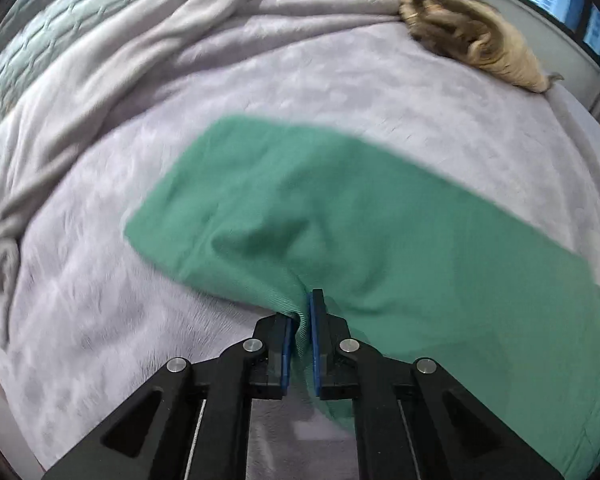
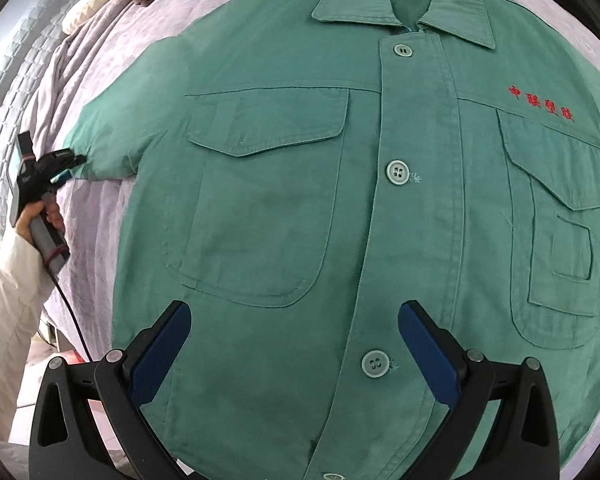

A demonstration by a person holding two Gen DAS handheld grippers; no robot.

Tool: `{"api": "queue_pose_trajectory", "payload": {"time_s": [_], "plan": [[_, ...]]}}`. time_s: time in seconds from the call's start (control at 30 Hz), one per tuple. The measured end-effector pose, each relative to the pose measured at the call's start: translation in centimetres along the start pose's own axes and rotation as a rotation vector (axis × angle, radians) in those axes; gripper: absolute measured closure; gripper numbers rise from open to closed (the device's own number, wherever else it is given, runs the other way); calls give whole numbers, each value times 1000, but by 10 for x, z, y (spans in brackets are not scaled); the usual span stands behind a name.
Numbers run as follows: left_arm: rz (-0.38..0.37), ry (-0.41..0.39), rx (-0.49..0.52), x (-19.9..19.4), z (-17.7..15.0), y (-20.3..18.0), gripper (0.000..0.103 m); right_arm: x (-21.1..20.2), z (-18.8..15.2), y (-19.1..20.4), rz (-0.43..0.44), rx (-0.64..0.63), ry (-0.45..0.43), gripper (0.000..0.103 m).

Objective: Fold large clothes

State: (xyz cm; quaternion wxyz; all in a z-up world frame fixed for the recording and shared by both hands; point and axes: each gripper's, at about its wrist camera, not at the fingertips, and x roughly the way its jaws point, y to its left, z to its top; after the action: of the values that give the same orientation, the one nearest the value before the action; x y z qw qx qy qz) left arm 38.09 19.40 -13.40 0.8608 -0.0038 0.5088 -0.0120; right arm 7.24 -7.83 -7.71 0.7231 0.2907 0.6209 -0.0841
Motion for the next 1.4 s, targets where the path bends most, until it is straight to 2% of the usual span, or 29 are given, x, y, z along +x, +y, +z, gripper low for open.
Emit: {"api": "queue_pose_trajectory", "payload": {"time_s": [0.17, 0.23, 0.37, 0.5, 0.57, 0.63, 0.7, 0.8, 0.83, 0.87, 0.9, 0.93, 1.0, 1.07, 1.1, 1.2, 1.3, 1.4], "plan": [[-150, -110, 118, -57, 11, -36, 95, -18, -7, -13, 6, 17, -73, 0], [-243, -158, 187, -93, 6, -68, 95, -28, -11, -25, 13, 31, -106, 0], [-455, -241, 371, -161, -18, -160, 95, -49, -16, -51, 9, 74, -165, 0], [-629, -210, 541, -193, -72, -259, 95, -71, -23, -88, -8, 143, -237, 0], [-653, -164, 609, -188, -103, -300, 95, -80, -27, -112, -30, 188, -263, 0], [-632, -119, 693, -174, -136, -335, 95, -86, -28, -134, -41, 224, -272, 0], [-563, -75, 779, -157, -171, -361, 95, -88, -31, -157, -55, 268, -268, 0], [-503, -5, 843, -135, -203, -372, 94, -86, -32, -177, -71, 299, -256, 0], [-496, 6, 849, -137, -210, -375, 84, -86, -32, -182, -78, 303, -254, 0], [-491, 16, 852, -137, -215, -373, 64, -85, -31, -184, -86, 305, -251, 0], [-475, 13, 852, -138, -215, -368, 12, -85, -30, -189, -89, 303, -252, 0], [-455, -14, 848, -142, -215, -361, 0, -85, -27, -190, -93, 297, -253, 0], [-437, -82, 863, -160, -215, -343, 0, -87, -16, -184, -98, 267, -260, 0], [-397, -122, 859, -164, -201, -320, 0, -90, -3, -168, -102, 206, -277, 0], [-354, -151, 843, -168, -197, -305, 0, -90, 5, -155, -104, 164, -287, 0], [-154, -212, 767, -160, -177, -249, 0, -83, 39, -103, -120, -5, -316, 0], [2, -168, 733, -131, -170, -209, 0, -59, 69, -48, -177, -184, -332, 0], [91, -102, 748, -100, -171, -196, 0, -20, 92, 2, -257, -347, -319, 0]]}}
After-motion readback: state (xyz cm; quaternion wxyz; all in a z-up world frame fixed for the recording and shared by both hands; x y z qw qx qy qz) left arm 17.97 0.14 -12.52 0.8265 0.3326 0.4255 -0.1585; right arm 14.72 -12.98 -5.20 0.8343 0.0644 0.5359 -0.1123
